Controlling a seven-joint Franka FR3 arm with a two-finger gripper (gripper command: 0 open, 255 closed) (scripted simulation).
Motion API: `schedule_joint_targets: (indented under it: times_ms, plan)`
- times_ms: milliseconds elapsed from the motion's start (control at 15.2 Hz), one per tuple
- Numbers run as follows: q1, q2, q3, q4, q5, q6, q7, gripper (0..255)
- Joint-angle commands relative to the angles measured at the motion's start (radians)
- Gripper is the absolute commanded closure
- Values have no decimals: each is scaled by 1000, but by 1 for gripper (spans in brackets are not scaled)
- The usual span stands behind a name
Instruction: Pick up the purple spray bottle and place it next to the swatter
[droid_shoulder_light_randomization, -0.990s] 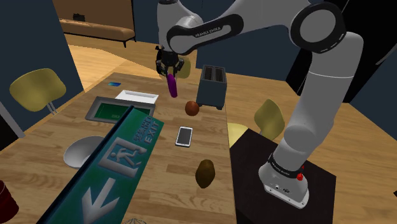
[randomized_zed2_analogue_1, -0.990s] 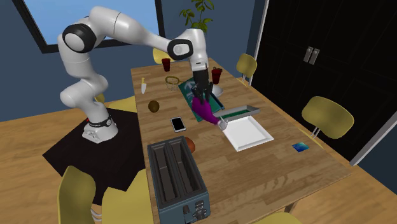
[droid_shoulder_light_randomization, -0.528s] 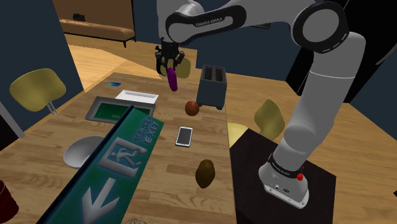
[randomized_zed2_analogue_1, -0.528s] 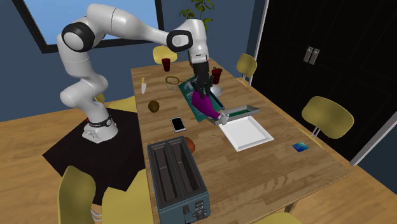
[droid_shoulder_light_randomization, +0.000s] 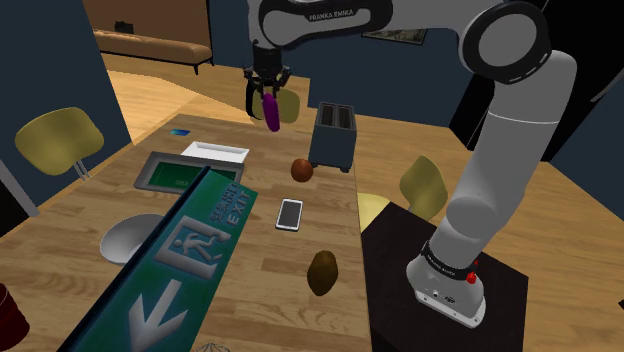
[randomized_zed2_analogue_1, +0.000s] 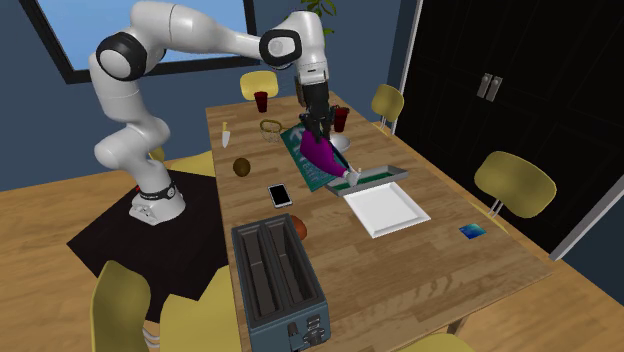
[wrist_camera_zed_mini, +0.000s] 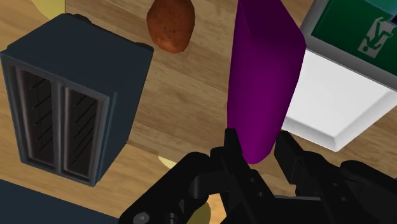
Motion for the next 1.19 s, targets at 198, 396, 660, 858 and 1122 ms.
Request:
schedule_joint_targets:
  times_ms: [198,396,660,858,1122]
  plan:
    - [6,6,3,75,4,-67,-18,255]
    - [10,12,5,122,5,-108,-28,255]
    - [17,24,7,191,3,-165,-41,255]
    - [28,-27,20,138,17,-167,-13,255]
    - [53,-120,48,31,47,-163,47,255]
